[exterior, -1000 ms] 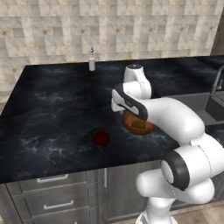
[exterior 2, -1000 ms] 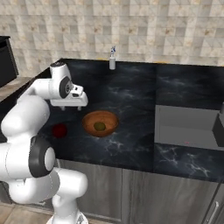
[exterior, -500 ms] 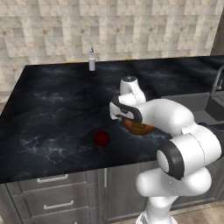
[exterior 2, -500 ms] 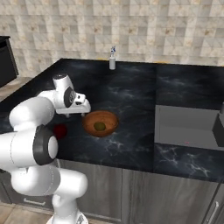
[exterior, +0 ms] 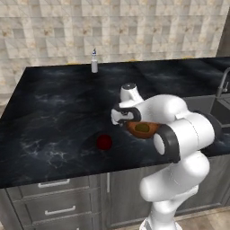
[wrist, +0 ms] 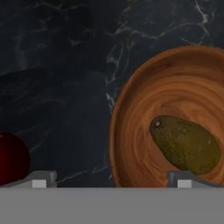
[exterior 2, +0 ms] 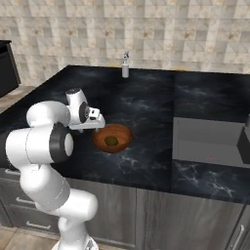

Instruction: Move the mug from next to the sink to the open cabinet. Then, move the bowl with the avocado to the fridge to clear the area for faucet cleaning.

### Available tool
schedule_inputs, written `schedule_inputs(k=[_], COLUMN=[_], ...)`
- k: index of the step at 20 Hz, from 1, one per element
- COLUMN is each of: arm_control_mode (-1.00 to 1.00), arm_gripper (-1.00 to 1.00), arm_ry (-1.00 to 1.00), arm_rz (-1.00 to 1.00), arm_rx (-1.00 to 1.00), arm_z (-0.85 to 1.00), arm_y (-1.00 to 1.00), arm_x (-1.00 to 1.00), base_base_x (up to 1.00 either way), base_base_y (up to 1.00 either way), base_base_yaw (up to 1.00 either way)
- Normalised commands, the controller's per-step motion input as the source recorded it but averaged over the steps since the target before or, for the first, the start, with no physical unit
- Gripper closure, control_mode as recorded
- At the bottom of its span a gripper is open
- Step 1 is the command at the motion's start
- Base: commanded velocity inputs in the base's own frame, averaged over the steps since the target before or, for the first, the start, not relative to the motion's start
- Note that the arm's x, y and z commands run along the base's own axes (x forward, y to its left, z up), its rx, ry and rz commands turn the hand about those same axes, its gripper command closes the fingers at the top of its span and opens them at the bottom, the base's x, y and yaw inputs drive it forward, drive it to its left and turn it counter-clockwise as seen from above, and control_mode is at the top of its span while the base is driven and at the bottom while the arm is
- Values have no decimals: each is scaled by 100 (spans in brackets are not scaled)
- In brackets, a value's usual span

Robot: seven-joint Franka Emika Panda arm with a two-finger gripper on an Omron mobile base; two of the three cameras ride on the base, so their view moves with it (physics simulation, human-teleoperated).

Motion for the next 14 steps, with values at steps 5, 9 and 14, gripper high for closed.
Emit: schedule_inputs(k=[5, 9, 14], arm_control_mode=[-100, -100, -100], arm_gripper=[-100, -100, -100], arm_ry=[0, -5, -8], arm_rz=[0, 0, 0], arm_rx=[0, 0, 0], arm_z=[-42, -20, -24], arm_y=[0, -9, -15], arm_x=[15, 0, 4], base_base_x=[0, 0, 0], base_base_y=[0, 0, 0], base_base_yaw=[0, 0, 0])
